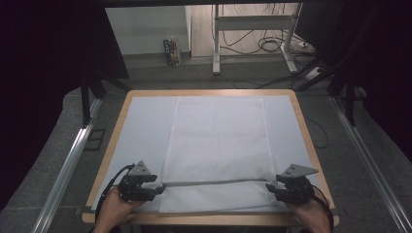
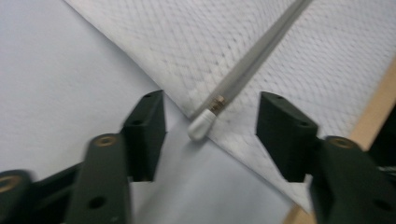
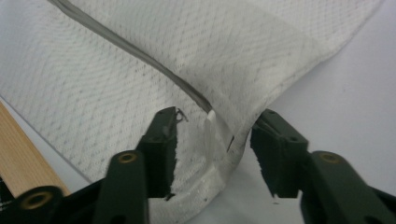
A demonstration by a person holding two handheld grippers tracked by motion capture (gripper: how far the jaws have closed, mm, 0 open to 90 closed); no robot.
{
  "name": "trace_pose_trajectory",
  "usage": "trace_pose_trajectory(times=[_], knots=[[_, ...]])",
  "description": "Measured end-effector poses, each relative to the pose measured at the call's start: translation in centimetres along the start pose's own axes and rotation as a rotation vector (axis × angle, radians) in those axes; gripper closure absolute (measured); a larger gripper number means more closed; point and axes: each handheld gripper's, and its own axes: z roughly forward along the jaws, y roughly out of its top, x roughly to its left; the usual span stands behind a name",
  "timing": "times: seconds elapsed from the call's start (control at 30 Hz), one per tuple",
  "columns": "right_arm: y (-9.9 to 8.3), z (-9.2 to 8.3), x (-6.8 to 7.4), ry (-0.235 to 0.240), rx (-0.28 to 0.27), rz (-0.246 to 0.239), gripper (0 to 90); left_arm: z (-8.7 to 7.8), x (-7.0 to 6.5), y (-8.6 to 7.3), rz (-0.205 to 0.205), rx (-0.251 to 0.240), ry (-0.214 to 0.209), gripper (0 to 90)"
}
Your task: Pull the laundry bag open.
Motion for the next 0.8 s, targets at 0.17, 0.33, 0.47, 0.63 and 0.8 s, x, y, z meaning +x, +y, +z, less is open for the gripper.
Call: trace_pose_trajectory(times=[0.17, 0.33, 0.47, 0.63, 0.8], knots=[[0.1, -0.3, 0.0, -0.014, -0.042, -0.005, 34.7, -0.3, -0.3, -0.3, 0.018, -0.039, 0.051, 25.6], [0.1, -0.5, 0.2, -0.024, -0.056, 0.000, 23.7, -0.9, -0.7, -0.8, -0.009, -0.088, 0.081, 15.2], [-0.1, -0.7, 0.4, -0.023, -0.077, 0.022, 15.6, -1.6, -0.9, -1.6, -0.038, -0.120, 0.103, 7.7], [-0.4, -0.7, 0.9, 0.009, -0.059, 0.018, 7.9, -2.2, -0.9, -2.9, -0.077, -0.135, 0.126, 0.4], [-1.1, -0.7, 1.3, 0.028, -0.033, 0.009, 3.4, -2.2, -0.8, -4.6, -0.101, -0.122, 0.160, 0.0]])
